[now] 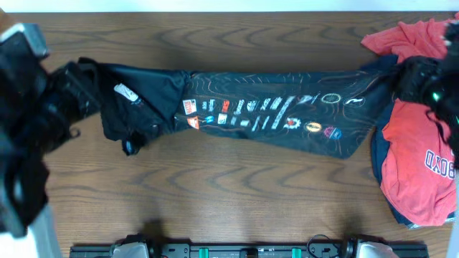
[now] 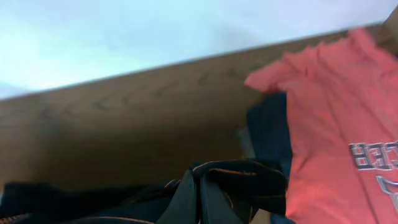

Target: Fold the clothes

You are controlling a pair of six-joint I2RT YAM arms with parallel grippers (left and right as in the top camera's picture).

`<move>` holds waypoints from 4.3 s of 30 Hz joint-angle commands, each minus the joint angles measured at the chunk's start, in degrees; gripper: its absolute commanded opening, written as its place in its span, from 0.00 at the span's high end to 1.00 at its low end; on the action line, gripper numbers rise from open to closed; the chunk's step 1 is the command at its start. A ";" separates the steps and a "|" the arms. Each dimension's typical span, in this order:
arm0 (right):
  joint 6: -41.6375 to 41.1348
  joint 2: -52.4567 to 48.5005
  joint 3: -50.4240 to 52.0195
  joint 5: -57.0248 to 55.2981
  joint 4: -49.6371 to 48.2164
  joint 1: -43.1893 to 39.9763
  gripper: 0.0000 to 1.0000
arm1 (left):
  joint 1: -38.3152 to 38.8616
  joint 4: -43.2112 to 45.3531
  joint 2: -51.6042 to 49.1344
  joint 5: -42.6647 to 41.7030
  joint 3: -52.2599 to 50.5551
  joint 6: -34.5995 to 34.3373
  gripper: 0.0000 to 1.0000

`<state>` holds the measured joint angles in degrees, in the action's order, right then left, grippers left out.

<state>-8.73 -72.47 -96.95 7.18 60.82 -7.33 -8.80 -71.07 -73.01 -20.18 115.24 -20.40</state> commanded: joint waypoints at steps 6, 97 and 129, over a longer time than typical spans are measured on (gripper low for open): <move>2.40 -17.40 -0.24 0.35 -9.57 2.32 0.99 | -0.11 7.67 -17.99 0.24 0.02 5.86 0.94; -2.80 -28.06 26.27 -4.76 -16.96 2.10 0.38 | -2.16 31.91 -24.41 -3.91 -47.84 6.56 0.17; -3.48 -28.06 46.05 -10.84 -28.46 2.05 0.99 | -2.19 38.47 -25.46 7.85 -62.51 6.56 0.94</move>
<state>-11.97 -99.68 -52.64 -2.04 30.39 -5.19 -10.83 -31.81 -98.21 -13.13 52.99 -13.78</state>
